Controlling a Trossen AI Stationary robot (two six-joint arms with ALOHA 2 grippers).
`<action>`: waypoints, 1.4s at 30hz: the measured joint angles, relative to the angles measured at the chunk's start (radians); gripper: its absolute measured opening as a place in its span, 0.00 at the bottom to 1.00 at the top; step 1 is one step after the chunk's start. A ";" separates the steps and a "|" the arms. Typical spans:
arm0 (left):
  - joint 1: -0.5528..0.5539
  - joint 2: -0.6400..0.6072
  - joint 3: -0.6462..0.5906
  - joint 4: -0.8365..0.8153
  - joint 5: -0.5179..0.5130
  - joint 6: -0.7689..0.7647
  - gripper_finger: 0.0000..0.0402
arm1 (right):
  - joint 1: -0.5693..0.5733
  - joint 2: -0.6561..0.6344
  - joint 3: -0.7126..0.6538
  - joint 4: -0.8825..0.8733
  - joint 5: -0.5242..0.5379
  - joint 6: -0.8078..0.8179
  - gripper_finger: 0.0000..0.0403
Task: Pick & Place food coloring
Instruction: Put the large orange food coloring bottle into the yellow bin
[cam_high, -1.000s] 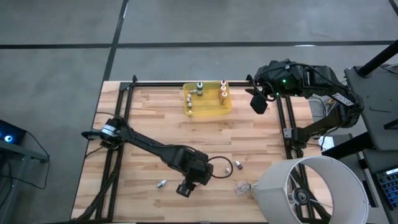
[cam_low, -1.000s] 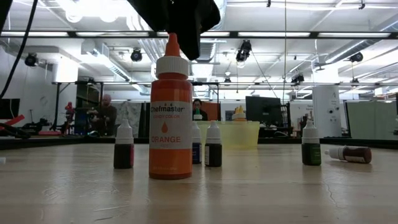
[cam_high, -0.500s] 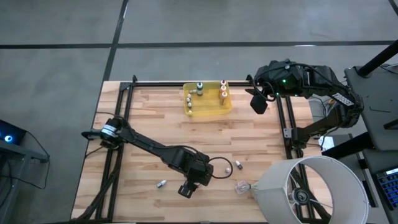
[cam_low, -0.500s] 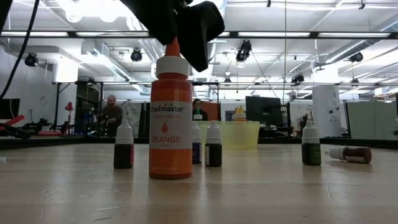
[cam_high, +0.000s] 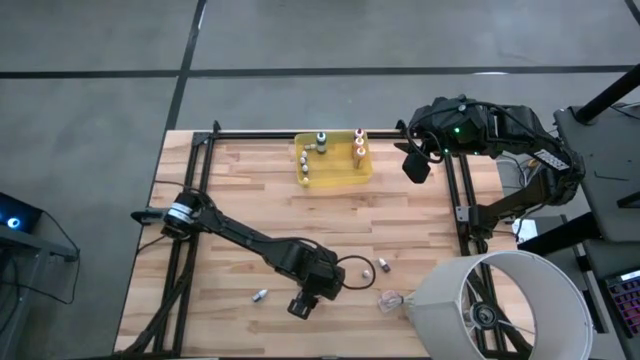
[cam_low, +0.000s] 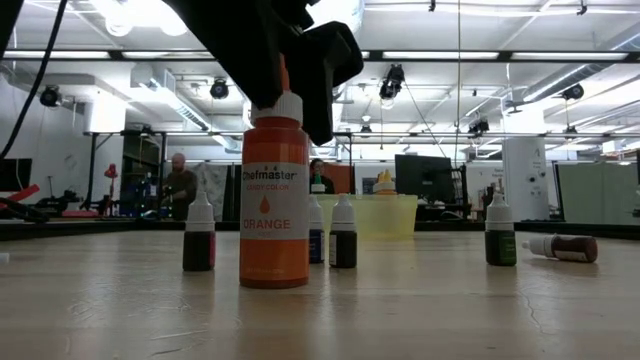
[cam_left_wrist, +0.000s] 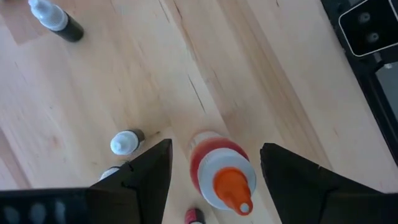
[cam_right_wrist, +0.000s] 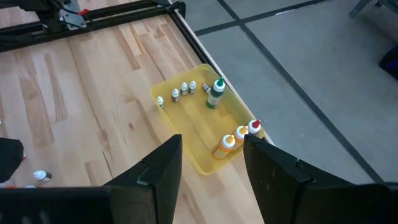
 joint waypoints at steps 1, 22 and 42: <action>0.000 0.000 0.000 -0.005 0.000 0.000 0.54 | 0.000 0.000 0.000 0.000 0.000 0.000 0.41; 0.000 0.000 0.009 -0.049 0.030 -0.024 0.40 | 0.000 0.000 0.000 0.000 0.000 0.001 0.41; 0.029 -0.009 0.056 -0.093 0.019 -0.019 0.24 | 0.000 0.000 0.000 0.000 0.000 0.001 0.41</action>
